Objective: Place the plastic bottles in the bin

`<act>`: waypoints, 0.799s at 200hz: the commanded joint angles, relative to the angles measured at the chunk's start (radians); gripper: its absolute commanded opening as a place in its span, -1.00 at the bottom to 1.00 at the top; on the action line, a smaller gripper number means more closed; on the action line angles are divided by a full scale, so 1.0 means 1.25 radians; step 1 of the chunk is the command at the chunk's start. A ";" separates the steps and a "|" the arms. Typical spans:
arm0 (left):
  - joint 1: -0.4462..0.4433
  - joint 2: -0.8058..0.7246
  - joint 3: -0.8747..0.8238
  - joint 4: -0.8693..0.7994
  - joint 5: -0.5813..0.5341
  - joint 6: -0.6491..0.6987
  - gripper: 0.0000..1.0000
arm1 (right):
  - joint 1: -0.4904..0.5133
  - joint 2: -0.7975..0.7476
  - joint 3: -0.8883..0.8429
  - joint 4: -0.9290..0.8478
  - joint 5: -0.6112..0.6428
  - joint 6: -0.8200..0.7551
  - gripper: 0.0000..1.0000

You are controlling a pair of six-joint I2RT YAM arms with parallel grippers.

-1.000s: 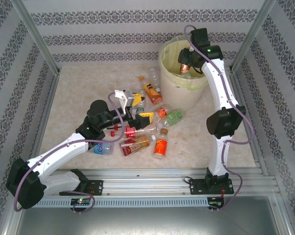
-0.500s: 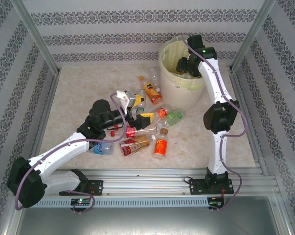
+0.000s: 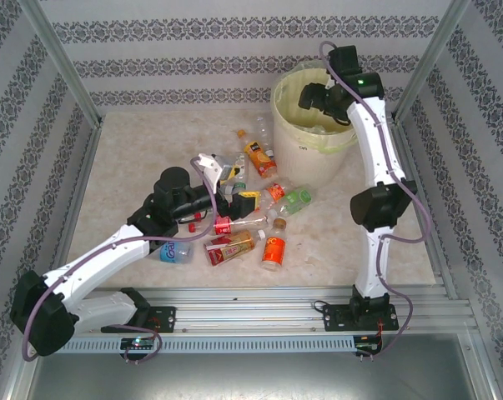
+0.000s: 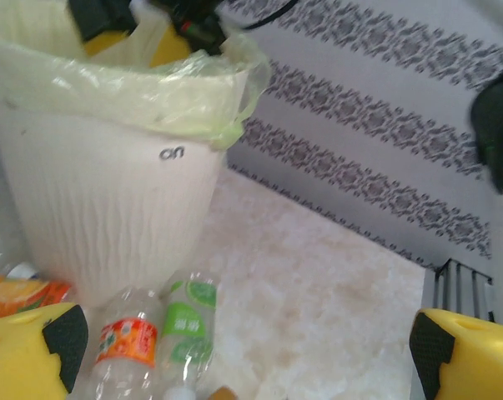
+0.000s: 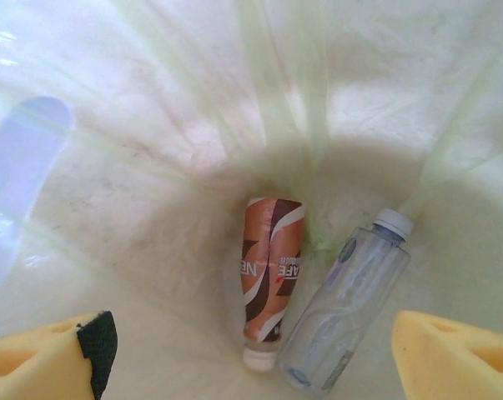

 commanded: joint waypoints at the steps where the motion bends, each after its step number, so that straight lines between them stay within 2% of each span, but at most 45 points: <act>1: -0.011 -0.046 0.080 -0.162 -0.073 0.000 1.00 | -0.009 -0.112 -0.045 0.018 -0.016 -0.042 0.72; 33: -0.017 -0.076 0.111 -0.314 -0.174 -0.075 1.00 | -0.008 -0.238 -0.158 0.063 -0.045 -0.068 0.70; 59: -0.022 -0.096 0.132 -0.453 -0.247 -0.152 1.00 | 0.002 -0.372 -0.314 0.122 -0.066 -0.071 0.70; 89: -0.029 -0.094 0.152 -0.602 -0.262 -0.218 1.00 | 0.044 -0.561 -0.554 0.208 -0.083 -0.060 0.70; 130: -0.059 -0.143 0.087 -0.651 -0.282 -0.286 1.00 | 0.168 -0.808 -0.928 0.324 -0.050 0.040 0.69; 160: -0.093 -0.177 0.035 -0.636 -0.281 -0.336 1.00 | 0.258 -0.943 -1.140 0.353 0.000 0.114 0.69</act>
